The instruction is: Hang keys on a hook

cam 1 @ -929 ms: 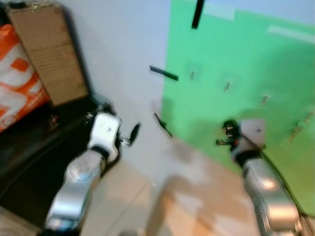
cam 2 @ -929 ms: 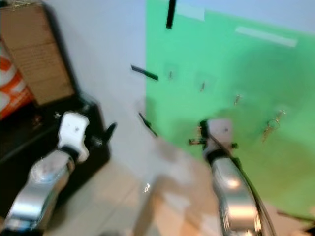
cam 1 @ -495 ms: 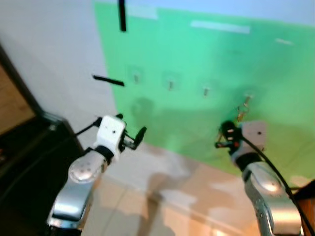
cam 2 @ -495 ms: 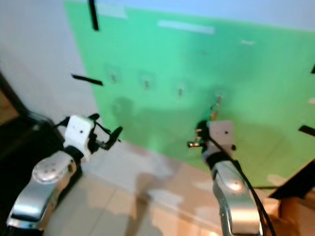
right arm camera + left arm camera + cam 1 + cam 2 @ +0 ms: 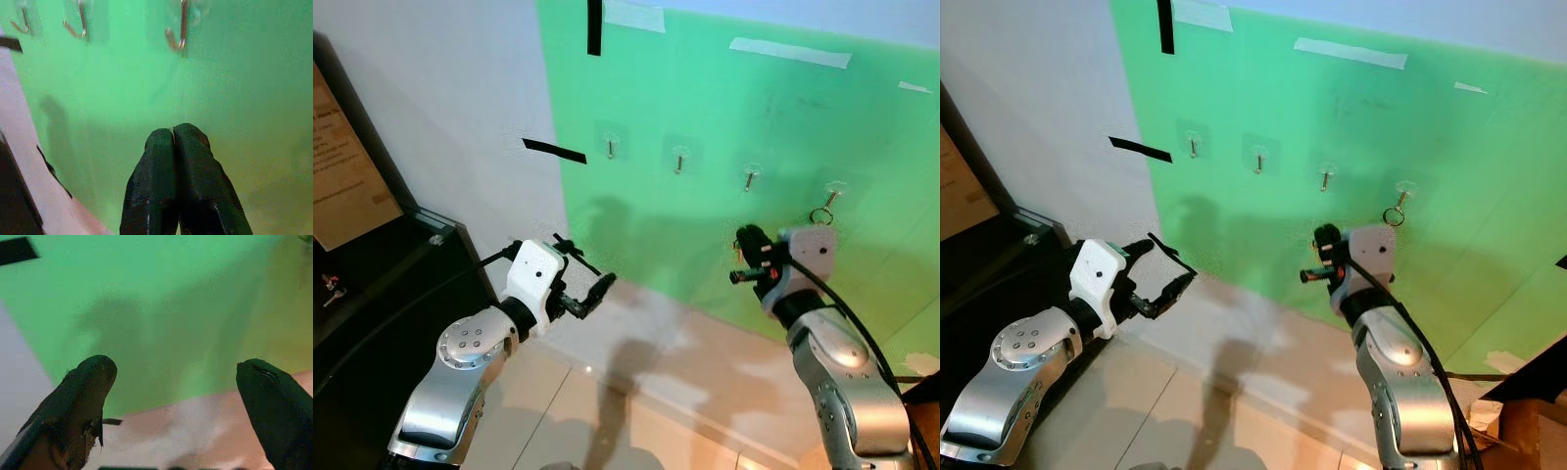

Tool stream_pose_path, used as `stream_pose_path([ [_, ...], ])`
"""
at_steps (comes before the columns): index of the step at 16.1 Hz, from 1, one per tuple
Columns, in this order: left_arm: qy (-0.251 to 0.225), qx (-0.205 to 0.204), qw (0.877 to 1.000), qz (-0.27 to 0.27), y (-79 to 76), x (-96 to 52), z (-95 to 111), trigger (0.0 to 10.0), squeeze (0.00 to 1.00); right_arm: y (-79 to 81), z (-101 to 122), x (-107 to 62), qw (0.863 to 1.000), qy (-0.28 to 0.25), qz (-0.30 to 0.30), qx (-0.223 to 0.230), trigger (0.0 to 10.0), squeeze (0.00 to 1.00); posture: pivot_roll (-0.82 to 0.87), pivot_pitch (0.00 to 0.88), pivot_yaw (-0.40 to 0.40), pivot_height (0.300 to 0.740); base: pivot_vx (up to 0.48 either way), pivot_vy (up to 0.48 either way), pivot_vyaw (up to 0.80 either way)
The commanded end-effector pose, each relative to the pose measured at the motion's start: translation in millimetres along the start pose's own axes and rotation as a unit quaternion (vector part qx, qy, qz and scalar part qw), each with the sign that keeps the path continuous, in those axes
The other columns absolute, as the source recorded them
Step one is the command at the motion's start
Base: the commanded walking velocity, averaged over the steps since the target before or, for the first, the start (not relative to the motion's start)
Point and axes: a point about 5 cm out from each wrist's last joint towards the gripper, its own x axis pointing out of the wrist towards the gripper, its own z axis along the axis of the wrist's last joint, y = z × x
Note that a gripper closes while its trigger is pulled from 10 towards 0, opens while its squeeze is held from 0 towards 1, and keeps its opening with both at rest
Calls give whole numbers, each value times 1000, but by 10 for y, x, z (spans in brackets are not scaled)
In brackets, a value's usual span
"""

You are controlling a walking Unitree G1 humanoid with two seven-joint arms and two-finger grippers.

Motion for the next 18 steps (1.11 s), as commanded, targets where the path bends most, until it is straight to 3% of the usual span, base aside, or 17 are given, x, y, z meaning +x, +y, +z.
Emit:
stream_pose_path([
  [1,-12,5,1000,-15,-18,-12,60,10000,0,-25,107,5,1000,-26,-1,5,10000,0,-1,0,15,740,0,0,0],
  [4,-29,-13,996,-84,-131,-77,142,10000,0,-47,185,11,998,-48,-6,30,10000,0,-4,0,17,740,0,0,0],
  [6,-26,-14,995,-99,-155,-86,139,10000,0,-66,239,13,997,-62,-13,42,10000,0,-7,0,19,740,0,0,0],
  [18,-23,-23,991,-126,-205,-94,152,10000,0,0,402,46,992,-101,14,77,10000,0,-5,0,18,740,0,0,0],
])
